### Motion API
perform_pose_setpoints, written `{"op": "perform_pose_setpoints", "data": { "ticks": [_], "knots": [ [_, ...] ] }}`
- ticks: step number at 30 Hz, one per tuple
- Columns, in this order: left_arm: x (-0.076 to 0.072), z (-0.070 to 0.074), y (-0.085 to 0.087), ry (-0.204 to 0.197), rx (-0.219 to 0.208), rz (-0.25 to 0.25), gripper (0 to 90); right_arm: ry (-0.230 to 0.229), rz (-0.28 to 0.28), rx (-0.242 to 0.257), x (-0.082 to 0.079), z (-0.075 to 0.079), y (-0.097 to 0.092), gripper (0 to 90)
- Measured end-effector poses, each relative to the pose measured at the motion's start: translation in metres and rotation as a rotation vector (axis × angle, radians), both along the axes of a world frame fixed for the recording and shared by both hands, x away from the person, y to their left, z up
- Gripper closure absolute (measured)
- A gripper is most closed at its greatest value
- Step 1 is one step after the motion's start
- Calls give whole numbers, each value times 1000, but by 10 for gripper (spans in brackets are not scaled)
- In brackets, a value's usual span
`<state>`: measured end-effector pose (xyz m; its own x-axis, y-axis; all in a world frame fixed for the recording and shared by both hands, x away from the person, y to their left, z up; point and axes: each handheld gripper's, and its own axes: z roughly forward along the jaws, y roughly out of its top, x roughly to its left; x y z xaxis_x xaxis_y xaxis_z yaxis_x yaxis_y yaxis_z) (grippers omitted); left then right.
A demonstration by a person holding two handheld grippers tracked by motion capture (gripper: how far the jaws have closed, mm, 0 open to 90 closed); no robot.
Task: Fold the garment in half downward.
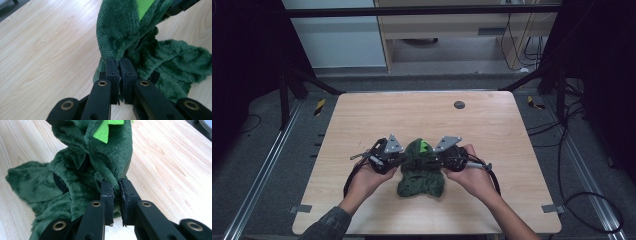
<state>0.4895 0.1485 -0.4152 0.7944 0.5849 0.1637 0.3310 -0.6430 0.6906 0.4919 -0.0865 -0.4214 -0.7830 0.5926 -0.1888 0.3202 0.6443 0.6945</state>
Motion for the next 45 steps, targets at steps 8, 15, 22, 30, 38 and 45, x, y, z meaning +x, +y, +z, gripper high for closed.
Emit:
{"op": "perform_pose_setpoints", "data": {
  "ticks": [8, 15, 22, 30, 38, 45],
  "knots": [
    [-11, -9, -1, 9, -5, -20, 860, 7, 9, 10, -9, -7, -2, 818],
    [-17, -11, 2, 13, -10, -24, 866, 7, 14, 11, -15, -11, -2, 820],
    [-21, -5, 7, -11, -45, -12, 870, -11, 29, 29, -23, -2, -1, 820],
    [-27, -8, 10, -13, -40, -17, 867, -24, 44, 26, -32, -1, 0, 819],
    [-33, -20, 14, -7, -63, -5, 873, -17, 44, 22, -40, -11, 0, 817],
    [-36, -29, 15, 2, -72, 3, 872, -6, 42, 19, -47, -20, -2, 813]
  ]
}}
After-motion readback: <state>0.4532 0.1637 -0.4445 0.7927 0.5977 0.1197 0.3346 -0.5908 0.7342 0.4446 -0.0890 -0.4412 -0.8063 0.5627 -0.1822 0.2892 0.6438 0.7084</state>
